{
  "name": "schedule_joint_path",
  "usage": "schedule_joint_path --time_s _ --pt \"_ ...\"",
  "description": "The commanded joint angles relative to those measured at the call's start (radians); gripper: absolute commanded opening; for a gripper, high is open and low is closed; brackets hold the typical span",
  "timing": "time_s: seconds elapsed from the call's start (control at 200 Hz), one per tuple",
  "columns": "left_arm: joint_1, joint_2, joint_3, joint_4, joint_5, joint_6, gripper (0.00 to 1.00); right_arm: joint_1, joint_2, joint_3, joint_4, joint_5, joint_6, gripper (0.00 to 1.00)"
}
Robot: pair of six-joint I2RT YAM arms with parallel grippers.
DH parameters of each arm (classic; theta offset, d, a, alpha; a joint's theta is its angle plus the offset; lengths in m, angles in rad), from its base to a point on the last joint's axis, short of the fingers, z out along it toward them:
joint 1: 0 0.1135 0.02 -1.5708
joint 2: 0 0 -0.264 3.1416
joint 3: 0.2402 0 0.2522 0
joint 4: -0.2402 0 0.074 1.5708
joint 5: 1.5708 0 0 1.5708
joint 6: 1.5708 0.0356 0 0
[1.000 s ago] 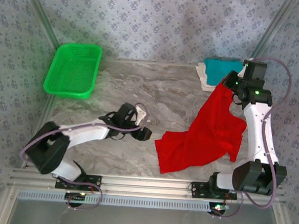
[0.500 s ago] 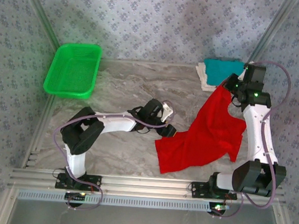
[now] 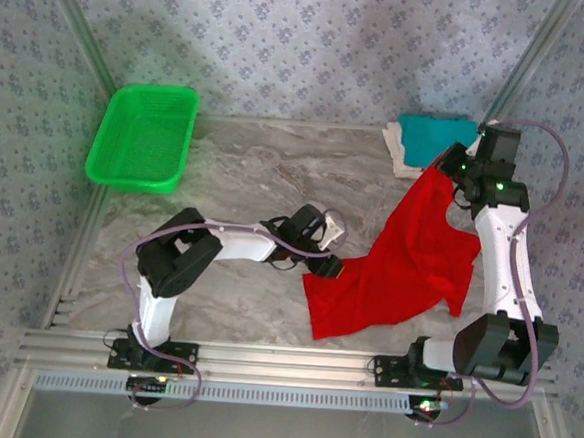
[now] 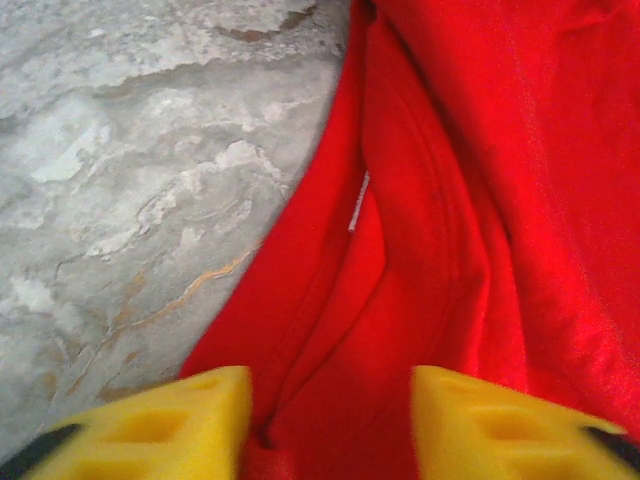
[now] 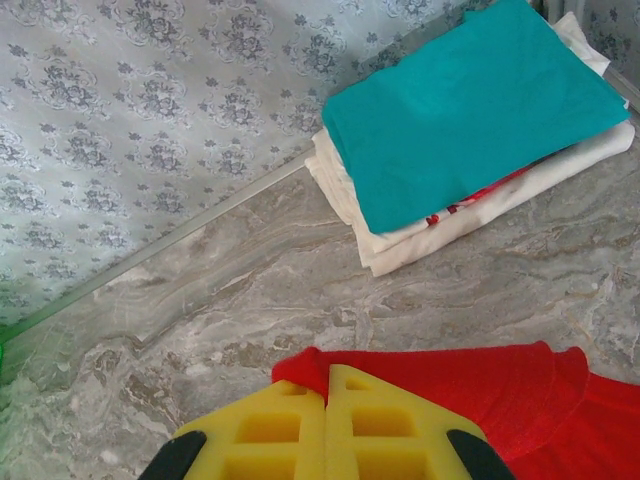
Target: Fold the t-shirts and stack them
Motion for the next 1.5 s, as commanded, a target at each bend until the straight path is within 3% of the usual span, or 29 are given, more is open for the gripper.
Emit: schedule_joint_path --time_s 0.0,0.065,0.13,0.195,0.345,0.57,0.74,0.884,1.044,1.214,1.494 --pt "-0.006 -0.007 0.019 -0.017 0.000 0.002 0.30 -0.008 -0.022 -0.002 0.024 0.000 0.011 0.00" --pt "-0.006 -0.017 0.021 -0.029 -0.014 0.012 0.21 -0.009 -0.019 -0.003 0.027 -0.006 0.010 0.00" --pt "-0.005 -0.022 0.031 -0.043 -0.031 0.015 0.05 -0.010 -0.018 -0.008 0.035 -0.011 0.014 0.00" --pt "-0.005 -0.033 0.037 -0.053 -0.045 0.018 0.00 -0.010 -0.017 -0.009 0.038 -0.014 0.017 0.00" --pt "0.009 -0.118 0.011 -0.055 -0.118 0.018 0.00 -0.012 -0.023 -0.002 0.028 -0.016 0.018 0.00" --pt "0.110 -0.388 -0.130 -0.013 -0.242 0.031 0.00 -0.013 -0.050 -0.005 0.034 -0.019 0.025 0.00" --pt "0.156 -0.513 -0.126 -0.106 -0.283 0.092 0.00 -0.002 -0.073 -0.001 0.032 -0.046 0.040 0.00" --pt "0.182 -0.726 -0.147 -0.155 -0.397 0.144 0.00 0.031 -0.165 0.014 0.013 -0.048 -0.009 0.00" --pt "0.304 -0.972 -0.153 -0.234 -0.443 0.200 0.00 0.016 -0.256 0.079 -0.044 -0.071 -0.014 0.00" --pt "0.384 -1.140 -0.095 -0.342 -0.525 0.306 0.00 -0.001 -0.359 0.135 -0.073 0.008 -0.062 0.00" --pt "0.390 -1.241 0.038 -0.442 -0.680 0.337 0.00 -0.037 -0.506 0.145 -0.079 0.110 -0.143 0.00"
